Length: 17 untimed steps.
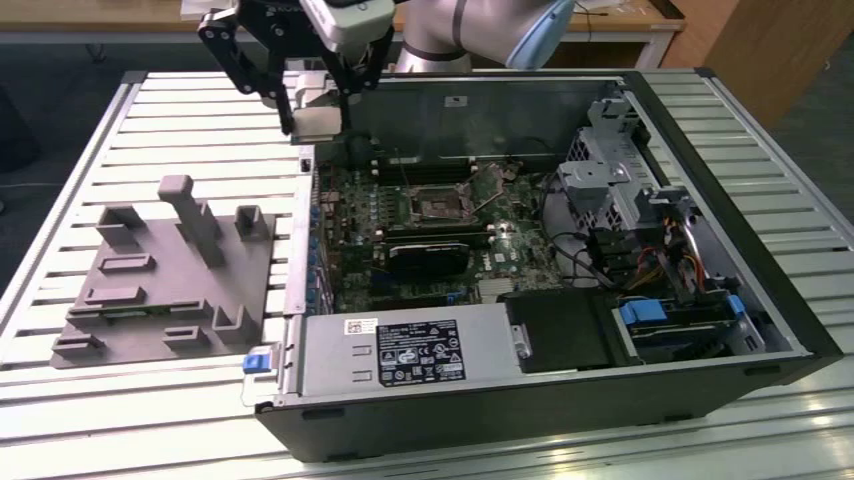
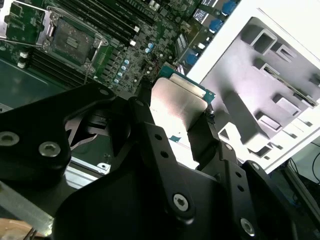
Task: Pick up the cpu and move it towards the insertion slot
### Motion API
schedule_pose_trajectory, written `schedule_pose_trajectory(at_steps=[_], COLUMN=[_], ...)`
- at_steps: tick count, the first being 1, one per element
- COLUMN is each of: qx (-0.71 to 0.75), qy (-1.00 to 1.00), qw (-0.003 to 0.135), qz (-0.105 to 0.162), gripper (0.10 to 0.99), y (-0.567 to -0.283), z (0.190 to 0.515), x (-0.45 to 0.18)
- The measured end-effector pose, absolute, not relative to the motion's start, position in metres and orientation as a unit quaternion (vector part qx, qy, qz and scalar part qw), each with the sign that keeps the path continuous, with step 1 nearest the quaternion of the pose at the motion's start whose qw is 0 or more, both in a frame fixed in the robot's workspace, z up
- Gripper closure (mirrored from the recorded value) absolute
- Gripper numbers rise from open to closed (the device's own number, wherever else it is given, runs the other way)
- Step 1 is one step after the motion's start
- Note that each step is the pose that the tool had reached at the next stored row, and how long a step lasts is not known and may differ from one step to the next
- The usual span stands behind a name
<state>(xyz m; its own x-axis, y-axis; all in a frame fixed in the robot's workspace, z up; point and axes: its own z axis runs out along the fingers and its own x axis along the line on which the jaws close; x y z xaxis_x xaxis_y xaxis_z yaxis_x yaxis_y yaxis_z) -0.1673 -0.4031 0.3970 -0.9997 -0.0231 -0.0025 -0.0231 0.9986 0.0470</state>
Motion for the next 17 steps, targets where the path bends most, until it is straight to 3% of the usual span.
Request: schedule_pose_trajectory(at_steps=[17], qx=[-0.012], qy=[1.0], qw=[0.001], qz=[0.024], gripper=[0.545], y=[-0.403], z=[0.397], x=[-0.144])
